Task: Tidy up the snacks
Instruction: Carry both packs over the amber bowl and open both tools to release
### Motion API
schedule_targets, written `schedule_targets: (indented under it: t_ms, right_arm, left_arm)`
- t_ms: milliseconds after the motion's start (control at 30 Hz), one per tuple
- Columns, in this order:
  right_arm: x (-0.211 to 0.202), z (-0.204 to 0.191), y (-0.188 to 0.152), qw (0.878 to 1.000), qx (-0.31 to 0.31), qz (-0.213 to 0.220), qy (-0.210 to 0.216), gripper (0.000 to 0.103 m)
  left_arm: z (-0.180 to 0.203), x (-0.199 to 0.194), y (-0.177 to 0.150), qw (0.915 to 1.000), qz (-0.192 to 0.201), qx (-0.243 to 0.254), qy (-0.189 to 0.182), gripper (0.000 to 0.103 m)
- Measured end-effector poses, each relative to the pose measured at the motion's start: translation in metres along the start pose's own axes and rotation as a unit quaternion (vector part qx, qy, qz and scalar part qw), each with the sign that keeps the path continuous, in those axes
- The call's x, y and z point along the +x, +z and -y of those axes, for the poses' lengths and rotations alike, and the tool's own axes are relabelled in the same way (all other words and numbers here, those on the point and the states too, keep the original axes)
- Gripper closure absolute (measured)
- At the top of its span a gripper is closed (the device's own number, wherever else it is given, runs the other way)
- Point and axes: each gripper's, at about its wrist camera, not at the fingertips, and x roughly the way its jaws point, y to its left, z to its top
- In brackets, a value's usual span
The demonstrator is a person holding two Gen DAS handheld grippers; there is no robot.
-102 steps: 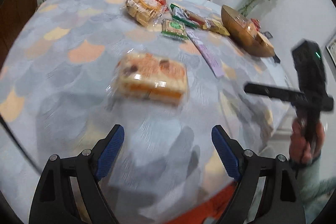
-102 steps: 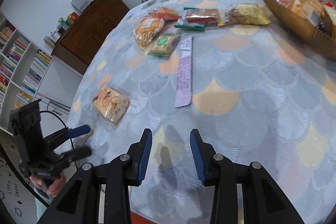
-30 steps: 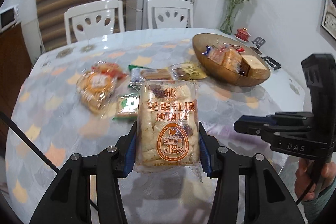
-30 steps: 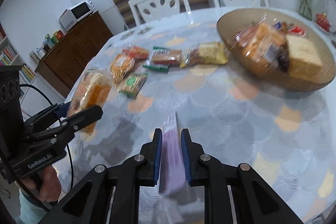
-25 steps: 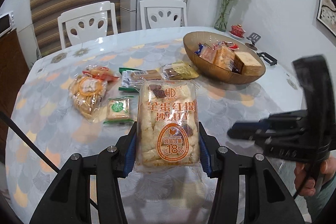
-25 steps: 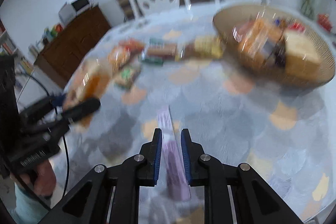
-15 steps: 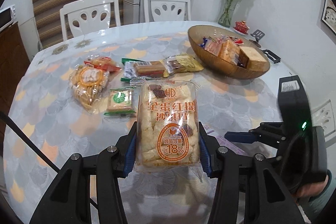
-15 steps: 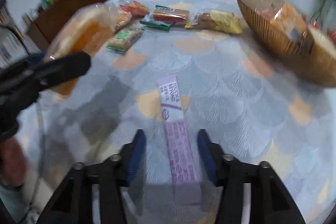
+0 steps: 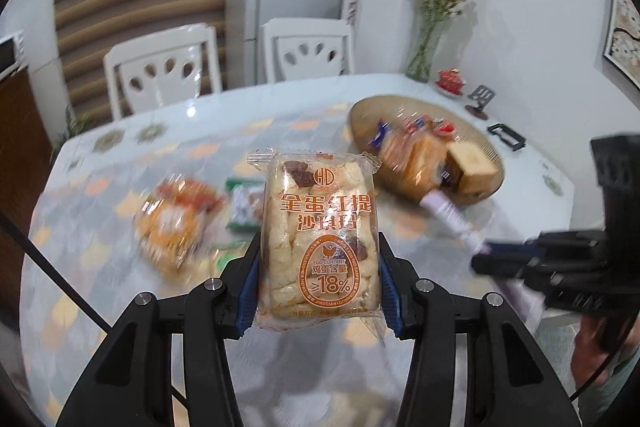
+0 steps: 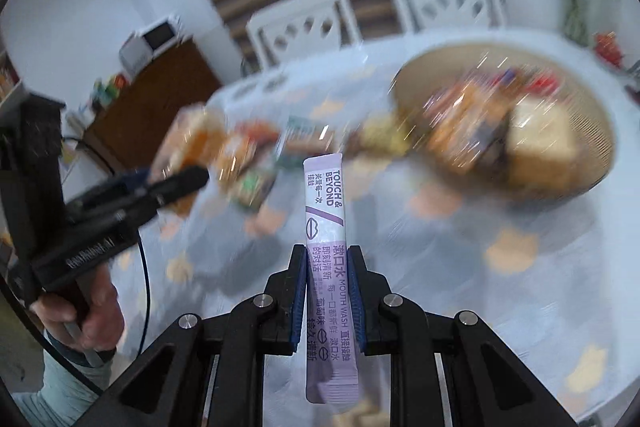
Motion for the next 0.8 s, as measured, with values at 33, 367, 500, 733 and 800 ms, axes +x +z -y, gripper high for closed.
schedule_targets:
  t_ms: [33, 367, 500, 733, 800]
  right_arm:
    - [-0.009, 0.004, 0.004, 1.000, 0.003, 0.011, -0.006, 0.084]
    - [-0.057, 0.094, 0.077, 0.985, 0.108, 0.088, -0.099, 0.084]
    - [-0.045, 0.123, 0.104, 0.980, 0.133, 0.086, -0.123, 0.084]
    - [-0.021, 0.143, 0.145, 0.977, 0.130, 0.085, -0.147, 0.065]
    - [-0.020, 0.148, 0.147, 0.978, 0.132, 0.084, -0.138, 0.064]
  left_arm:
    - [0.005, 0.004, 0.008, 1.0000, 0.002, 0.005, -0.007, 0.056]
    - [0.044, 0.084, 0.089, 0.9909, -0.036, -0.013, -0.129, 0.056]
    - [0.058, 0.121, 0.109, 0.9881, -0.053, -0.015, -0.143, 0.056]
    - [0.071, 0.156, 0.141, 0.9893, -0.037, -0.018, -0.140, 0.024]
    - [0.071, 0.157, 0.141, 0.9883, -0.038, -0.018, -0.146, 0.024]
